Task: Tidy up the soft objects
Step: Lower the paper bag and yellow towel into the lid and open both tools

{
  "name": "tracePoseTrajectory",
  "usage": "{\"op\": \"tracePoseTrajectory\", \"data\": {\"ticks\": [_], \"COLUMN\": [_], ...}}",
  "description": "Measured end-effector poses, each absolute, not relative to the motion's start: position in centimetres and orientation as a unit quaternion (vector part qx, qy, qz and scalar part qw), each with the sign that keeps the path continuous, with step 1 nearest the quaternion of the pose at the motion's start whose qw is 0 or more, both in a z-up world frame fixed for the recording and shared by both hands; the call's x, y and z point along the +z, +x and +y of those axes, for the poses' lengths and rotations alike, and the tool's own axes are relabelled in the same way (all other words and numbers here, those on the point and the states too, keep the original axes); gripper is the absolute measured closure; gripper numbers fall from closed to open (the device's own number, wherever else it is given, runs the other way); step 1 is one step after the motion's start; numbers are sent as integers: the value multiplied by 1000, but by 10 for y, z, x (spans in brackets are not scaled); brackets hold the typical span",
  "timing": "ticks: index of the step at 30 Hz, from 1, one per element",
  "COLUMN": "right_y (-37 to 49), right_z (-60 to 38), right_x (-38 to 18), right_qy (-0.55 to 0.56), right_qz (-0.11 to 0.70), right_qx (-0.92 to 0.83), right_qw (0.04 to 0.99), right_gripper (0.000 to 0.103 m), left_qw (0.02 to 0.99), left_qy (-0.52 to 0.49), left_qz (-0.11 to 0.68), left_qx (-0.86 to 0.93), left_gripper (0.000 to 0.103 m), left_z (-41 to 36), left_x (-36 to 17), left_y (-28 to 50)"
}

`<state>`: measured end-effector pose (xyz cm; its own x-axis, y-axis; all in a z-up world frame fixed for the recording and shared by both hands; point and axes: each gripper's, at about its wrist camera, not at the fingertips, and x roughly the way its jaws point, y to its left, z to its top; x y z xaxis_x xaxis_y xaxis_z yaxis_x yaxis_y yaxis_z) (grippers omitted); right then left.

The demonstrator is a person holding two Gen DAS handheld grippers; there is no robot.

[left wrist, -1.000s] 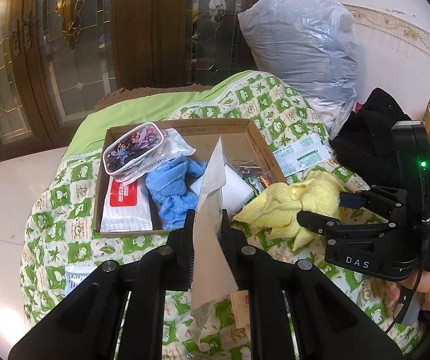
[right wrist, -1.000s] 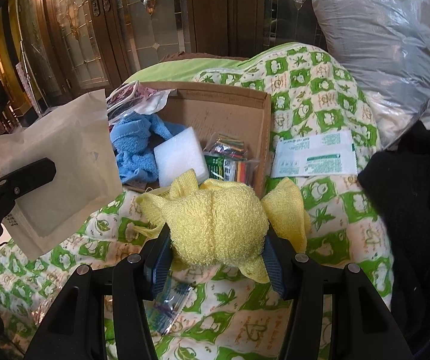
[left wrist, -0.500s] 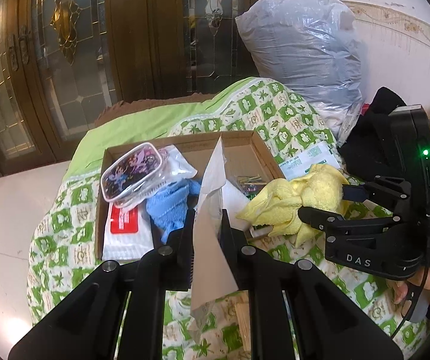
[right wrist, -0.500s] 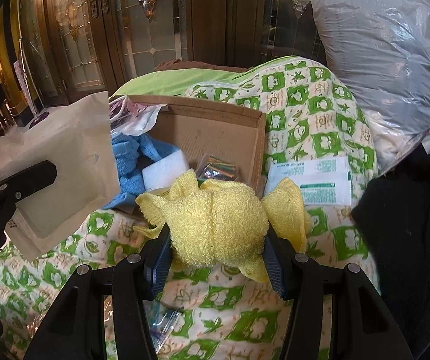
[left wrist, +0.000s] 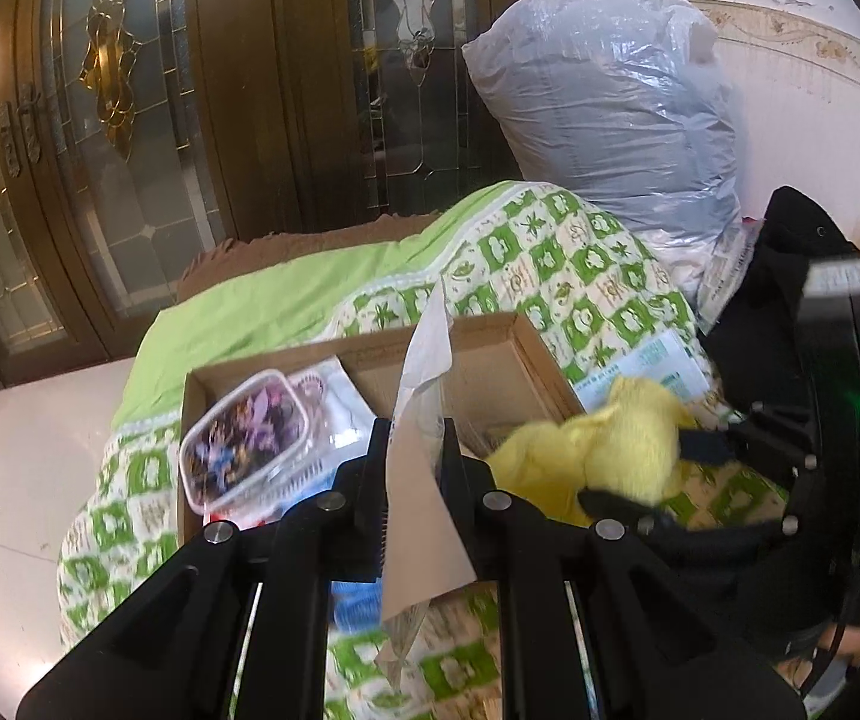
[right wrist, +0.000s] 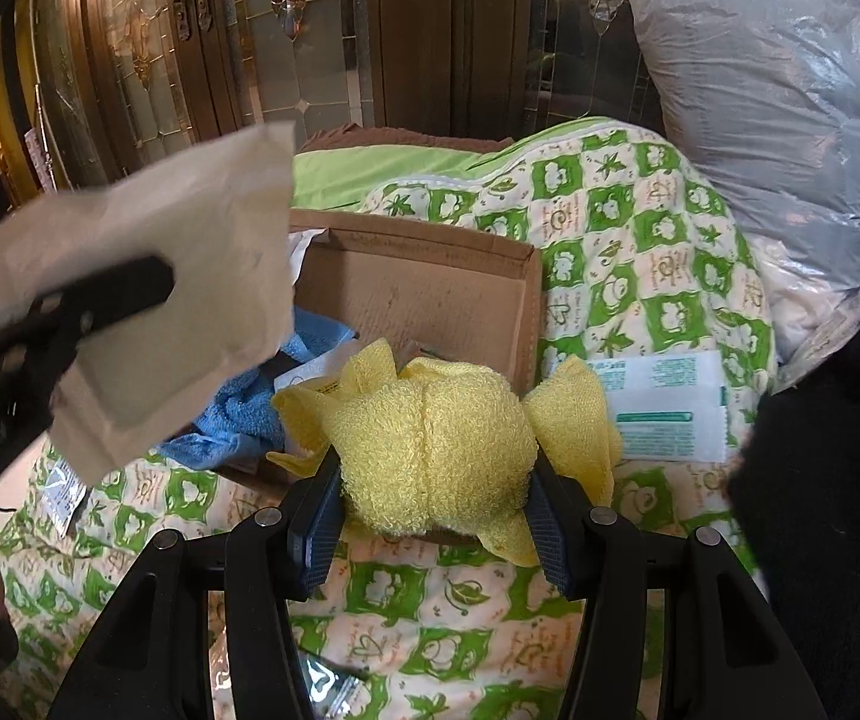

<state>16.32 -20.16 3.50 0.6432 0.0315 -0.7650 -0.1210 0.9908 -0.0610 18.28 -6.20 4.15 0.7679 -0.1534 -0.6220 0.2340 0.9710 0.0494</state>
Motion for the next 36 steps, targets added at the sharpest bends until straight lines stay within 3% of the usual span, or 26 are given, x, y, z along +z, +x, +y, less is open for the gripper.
{"op": "tracePoseTrajectory", "data": {"ticks": [18,27,29,30,31,33,34,36], "right_y": [207,211,208,208,209,208,208,207], "right_z": [-208,-205,-206,-206,-206,-205,-205,-204], "right_x": [-12,-22,-22,-22,-23,-23,-23,-24], "right_qy": [-31,-39,-38,-39,-39,-40,-41,-41], "right_qz": [452,450,449,449,449,449,448,448], "right_qx": [55,56,56,56,56,56,56,55], "right_qw": [890,891,891,891,891,891,891,892], "right_gripper": [49,47,47,47,47,47,46,46], "left_qw": [920,915,914,913,914,917,922,924], "left_qy": [175,152,130,118,105,89,79,64], "left_qz": [338,359,369,373,375,371,363,358], "left_qx": [-94,-103,-110,-112,-113,-113,-112,-115], "left_gripper": [93,91,86,75,54,27,22,22], "left_z": [-112,-111,-107,-105,-102,-97,-93,-88], "left_x": [-6,-24,-25,-24,-23,-19,-14,-7], "left_y": [260,274,276,277,278,276,274,271]}}
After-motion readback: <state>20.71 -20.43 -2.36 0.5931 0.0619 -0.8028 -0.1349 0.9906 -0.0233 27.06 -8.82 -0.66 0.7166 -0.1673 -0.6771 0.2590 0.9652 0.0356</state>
